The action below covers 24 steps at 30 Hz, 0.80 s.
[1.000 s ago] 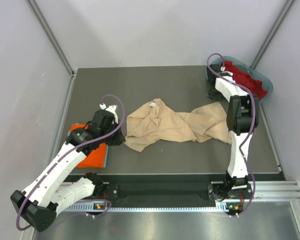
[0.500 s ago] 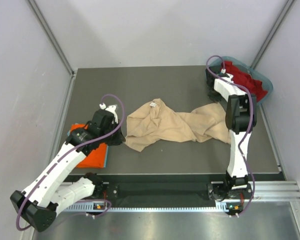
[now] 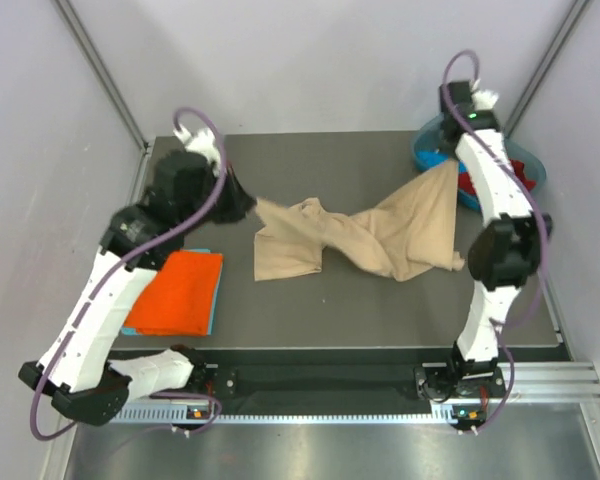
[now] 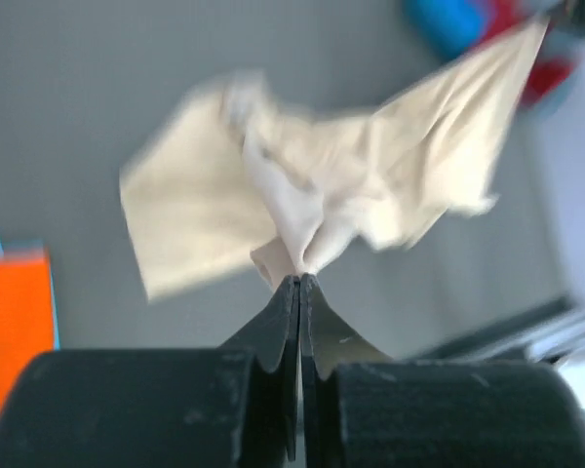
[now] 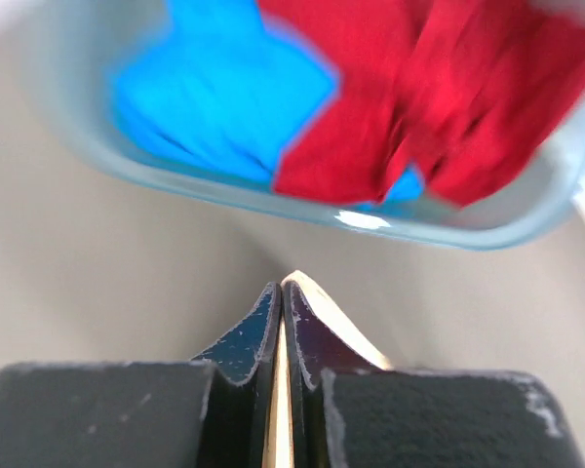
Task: Fold and stack the t-shirts
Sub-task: Flatten the tshirt out
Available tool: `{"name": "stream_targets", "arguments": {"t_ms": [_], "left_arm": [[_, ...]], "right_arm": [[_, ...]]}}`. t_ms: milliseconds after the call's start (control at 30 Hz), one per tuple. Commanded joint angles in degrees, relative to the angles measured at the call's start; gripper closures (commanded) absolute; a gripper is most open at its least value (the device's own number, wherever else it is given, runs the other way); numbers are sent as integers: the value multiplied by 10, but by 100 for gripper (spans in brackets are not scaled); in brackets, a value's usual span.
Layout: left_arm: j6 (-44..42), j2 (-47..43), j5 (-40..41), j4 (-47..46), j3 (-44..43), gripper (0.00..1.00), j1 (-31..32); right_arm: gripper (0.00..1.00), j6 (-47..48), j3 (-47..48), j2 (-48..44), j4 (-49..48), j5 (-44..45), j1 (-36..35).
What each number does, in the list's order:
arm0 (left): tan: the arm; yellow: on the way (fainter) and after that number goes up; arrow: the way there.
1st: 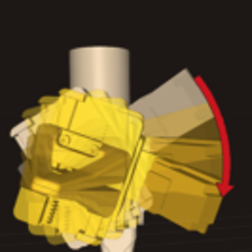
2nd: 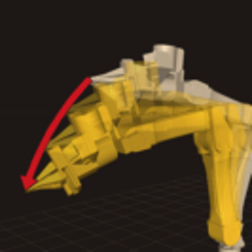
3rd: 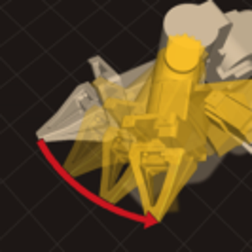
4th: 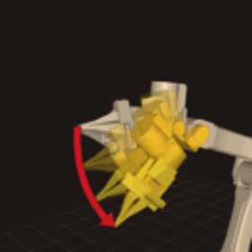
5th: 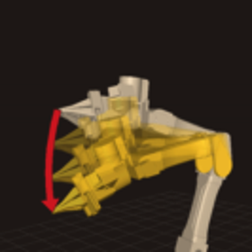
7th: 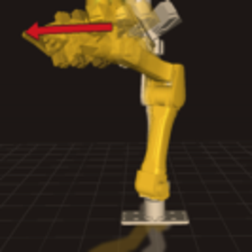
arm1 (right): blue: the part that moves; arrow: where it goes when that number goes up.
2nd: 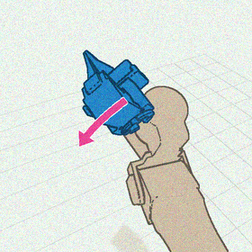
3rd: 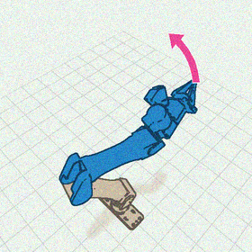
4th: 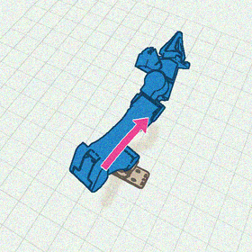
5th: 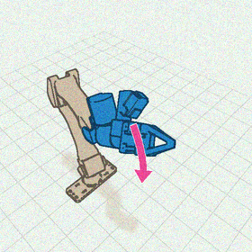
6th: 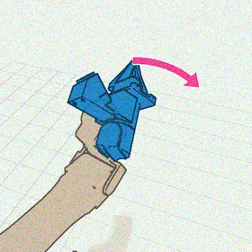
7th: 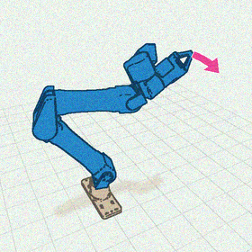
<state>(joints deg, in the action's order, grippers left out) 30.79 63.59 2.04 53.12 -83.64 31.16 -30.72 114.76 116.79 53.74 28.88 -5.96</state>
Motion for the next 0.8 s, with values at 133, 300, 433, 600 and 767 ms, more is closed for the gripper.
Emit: {"name": "stream_targets", "arguments": {"t_ms": [133, 300, 433, 600, 767], "left_arm": [[-12, 58, 92, -13, -317, 100, -1], [28, 9, 54, -47, -307, 100, -1], [46, -34, 49, -44, -275, 100, -1], [45, -61, 74, -20, -275, 100, -1], [18, -56, 113, 15, -261, 100, -1]], "right_arm": [[100, 42, 107, -307, 71, -16, 52], [100, 44, 57, -459, 80, -21, 111], [100, 51, 47, -508, 82, -25, 117], [100, 56, 42, -510, 80, -88, 117], [100, 55, -32, -454, 11, -185, 117]]}}
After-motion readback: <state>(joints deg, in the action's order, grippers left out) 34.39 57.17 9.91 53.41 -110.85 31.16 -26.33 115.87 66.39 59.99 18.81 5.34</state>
